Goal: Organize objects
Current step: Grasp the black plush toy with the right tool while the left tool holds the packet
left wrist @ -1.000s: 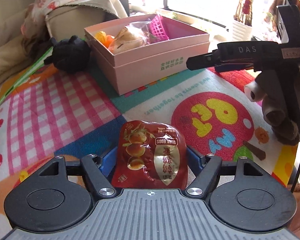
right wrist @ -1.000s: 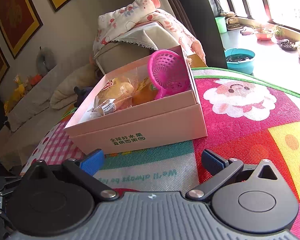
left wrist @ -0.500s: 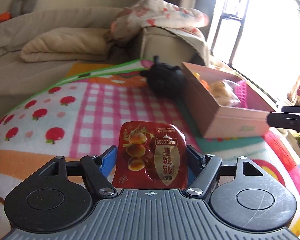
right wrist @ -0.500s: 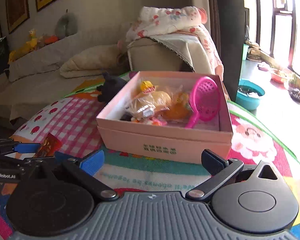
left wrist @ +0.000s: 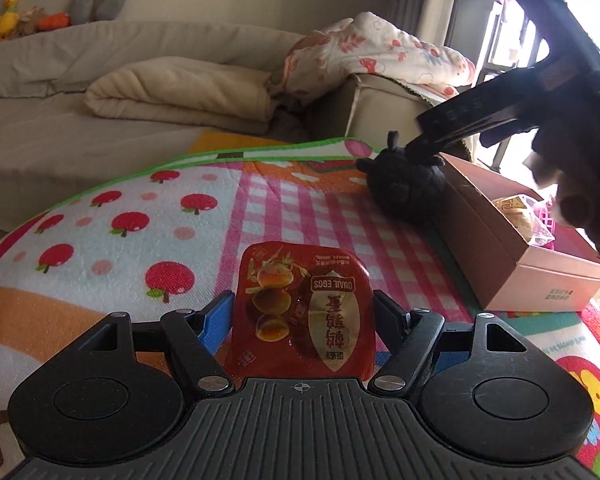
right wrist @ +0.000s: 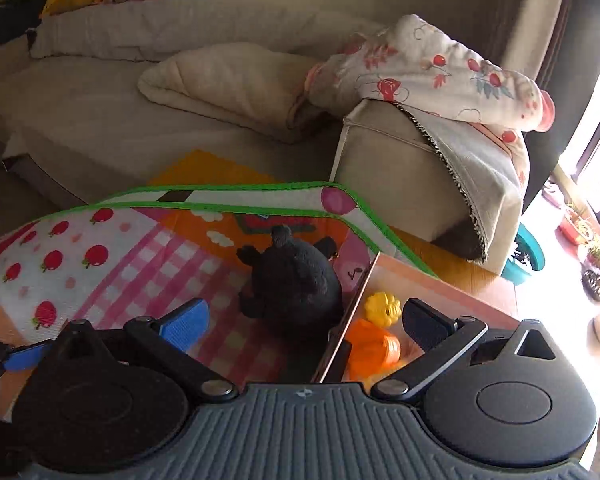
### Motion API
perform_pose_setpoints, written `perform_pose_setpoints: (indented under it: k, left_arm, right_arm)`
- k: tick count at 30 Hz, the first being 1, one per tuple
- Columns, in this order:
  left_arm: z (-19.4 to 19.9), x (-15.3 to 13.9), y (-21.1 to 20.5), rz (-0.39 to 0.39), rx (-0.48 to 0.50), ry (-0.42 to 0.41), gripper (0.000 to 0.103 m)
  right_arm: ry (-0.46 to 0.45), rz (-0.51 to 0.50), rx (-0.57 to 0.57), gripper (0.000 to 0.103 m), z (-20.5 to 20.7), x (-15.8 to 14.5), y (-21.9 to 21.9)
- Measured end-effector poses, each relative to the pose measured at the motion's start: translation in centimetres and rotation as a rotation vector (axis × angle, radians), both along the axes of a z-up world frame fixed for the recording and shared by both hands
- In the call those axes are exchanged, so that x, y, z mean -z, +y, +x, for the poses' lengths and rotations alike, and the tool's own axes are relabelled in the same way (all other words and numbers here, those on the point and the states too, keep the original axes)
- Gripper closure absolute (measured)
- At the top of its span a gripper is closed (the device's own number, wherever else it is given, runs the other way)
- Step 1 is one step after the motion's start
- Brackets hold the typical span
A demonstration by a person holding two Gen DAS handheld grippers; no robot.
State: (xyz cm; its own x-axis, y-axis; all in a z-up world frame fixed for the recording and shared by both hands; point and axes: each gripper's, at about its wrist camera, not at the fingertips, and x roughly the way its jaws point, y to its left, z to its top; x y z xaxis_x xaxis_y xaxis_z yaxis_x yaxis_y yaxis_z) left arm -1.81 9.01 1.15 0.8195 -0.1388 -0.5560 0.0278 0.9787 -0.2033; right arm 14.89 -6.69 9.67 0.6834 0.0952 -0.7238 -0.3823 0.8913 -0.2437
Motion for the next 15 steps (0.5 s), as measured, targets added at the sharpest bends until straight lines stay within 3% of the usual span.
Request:
perform_pose_setpoints:
  k: [4, 7, 8, 9, 10, 15]
  left_arm:
    - [0.0, 0.1, 0.3, -0.027, -0.006, -0.004, 0.025]
    - [-0.1, 0.2, 0.5, -0.047, -0.007, -0.008, 0.025]
    - [-0.1, 0.2, 0.6, -0.055, -0.007, -0.008, 0.025]
    - [-0.1, 0.2, 0.7, -0.059, -0.007, -0.008, 0.025]
    - [-0.1, 0.2, 0.7, -0.06, -0.007, -0.008, 0.025]
    - [-0.1, 0.2, 0.9, -0.074, -0.007, -0.009, 0.025]
  right_arm:
    - [0.029, -0.15, 0.04, 0.0, 4.5, 3.7, 2.8]
    - [0.023, -0.226, 0.015, 0.003, 5.1, 5.0, 4.2]
    - [0.013, -0.243, -0.013, 0.008, 4.8, 5.1, 4.6]
    - [0.028, -0.243, -0.05, 0.029, 4.4, 5.0, 4.9]
    - [0.037, -0.238, -0.056, 0.044, 4.0, 4.8, 5.0]
    - [0.057, -0.022, -0.088, 0.046, 0.0, 0.2, 3.2]
